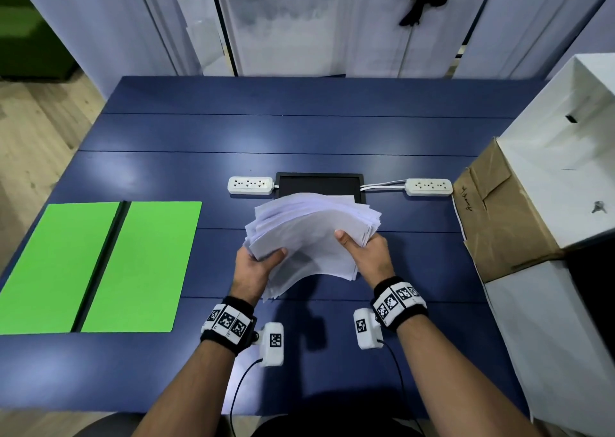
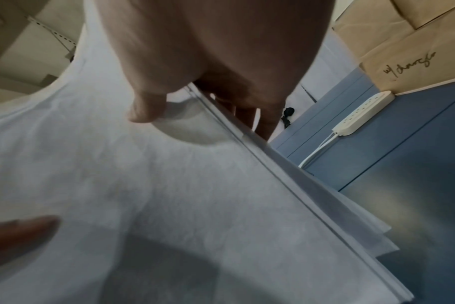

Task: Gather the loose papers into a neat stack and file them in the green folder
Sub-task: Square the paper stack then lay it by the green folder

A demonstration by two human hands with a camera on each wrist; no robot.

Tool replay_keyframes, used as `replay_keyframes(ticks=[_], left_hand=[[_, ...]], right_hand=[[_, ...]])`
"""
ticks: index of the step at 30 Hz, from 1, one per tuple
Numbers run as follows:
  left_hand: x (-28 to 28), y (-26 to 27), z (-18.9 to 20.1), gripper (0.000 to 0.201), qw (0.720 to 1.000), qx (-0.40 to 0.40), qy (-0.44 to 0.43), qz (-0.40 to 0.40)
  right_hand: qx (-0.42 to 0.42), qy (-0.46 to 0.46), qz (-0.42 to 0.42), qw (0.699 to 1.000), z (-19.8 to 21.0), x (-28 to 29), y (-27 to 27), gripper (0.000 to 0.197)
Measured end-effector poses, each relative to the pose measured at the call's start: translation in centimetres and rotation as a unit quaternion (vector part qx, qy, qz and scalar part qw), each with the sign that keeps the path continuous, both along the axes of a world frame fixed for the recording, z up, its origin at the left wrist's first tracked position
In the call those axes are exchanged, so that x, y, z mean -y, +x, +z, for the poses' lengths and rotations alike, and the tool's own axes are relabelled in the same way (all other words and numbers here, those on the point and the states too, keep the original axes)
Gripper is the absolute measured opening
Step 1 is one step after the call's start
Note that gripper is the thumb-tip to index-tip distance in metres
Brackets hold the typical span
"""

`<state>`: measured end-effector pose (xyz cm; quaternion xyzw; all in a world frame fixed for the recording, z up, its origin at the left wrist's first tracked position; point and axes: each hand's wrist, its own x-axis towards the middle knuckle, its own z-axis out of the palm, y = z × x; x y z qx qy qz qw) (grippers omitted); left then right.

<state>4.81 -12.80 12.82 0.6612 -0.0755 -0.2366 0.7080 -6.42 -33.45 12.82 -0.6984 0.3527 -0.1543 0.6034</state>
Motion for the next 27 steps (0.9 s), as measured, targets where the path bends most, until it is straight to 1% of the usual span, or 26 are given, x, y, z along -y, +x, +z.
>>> replay_keyframes(ticks=[2, 3, 6, 8, 10, 11, 13, 16, 18, 19, 23, 27], left_hand=[[-0.1, -0.3, 0.6, 0.032, 1.000, 0.009, -0.014, 0.001], [-0.1, -0.4, 1.1, 0.031, 0.999, 0.011, -0.031, 0.004], [0.0, -0.5, 2.8, 0.027, 0.996, 0.045, -0.071, 0.038], [0.7, -0.6, 4.3, 0.013, 0.992, 0.075, -0.076, 0.070], [1.9, -0.8, 5.4, 0.037, 0.987, 0.097, -0.060, 0.116], [2.5, -0.8, 5.7, 0.041, 0.985, 0.093, -0.054, 0.136], [3.2, -0.8, 6.1, 0.041, 0.981, 0.080, -0.056, 0.168], [3.4, -0.6, 5.8, 0.035, 0.978, 0.074, -0.044, 0.191], [3.2, -0.8, 5.8, 0.023, 0.976, 0.094, -0.042, 0.192], [3.2, -0.9, 5.8, 0.018, 0.976, 0.106, -0.041, 0.185], [2.7, -1.3, 5.7, 0.018, 0.979, 0.142, -0.032, 0.141], [2.6, -1.1, 5.4, 0.018, 0.980, 0.125, -0.045, 0.149]], right_hand=[[0.028, 0.020, -0.010, 0.999, -0.1, -0.5, -0.4, 0.025], [0.043, 0.037, -0.013, 0.998, -0.1, -0.5, -0.7, 0.025], [0.084, 0.070, -0.018, 0.994, -0.3, -0.1, -1.2, 0.040], [0.113, 0.075, -0.028, 0.990, 0.1, -0.1, -1.2, 0.051], [0.131, 0.070, -0.034, 0.988, 0.8, -0.4, -0.9, 0.052], [0.139, 0.065, -0.035, 0.988, 1.2, -0.6, -0.7, 0.049], [0.162, 0.070, -0.044, 0.983, 1.8, -1.1, -0.4, 0.048], [0.195, 0.098, -0.086, 0.972, 2.3, -2.1, -0.1, 0.065], [0.201, 0.088, -0.136, 0.966, 2.6, -2.6, 0.2, 0.069], [0.202, 0.074, -0.158, 0.964, 2.9, -2.8, 0.5, 0.066], [0.186, 0.021, -0.213, 0.959, 3.9, -3.2, 1.6, 0.047], [0.157, 0.001, -0.242, 0.957, 4.0, -2.7, 2.3, 0.031]])
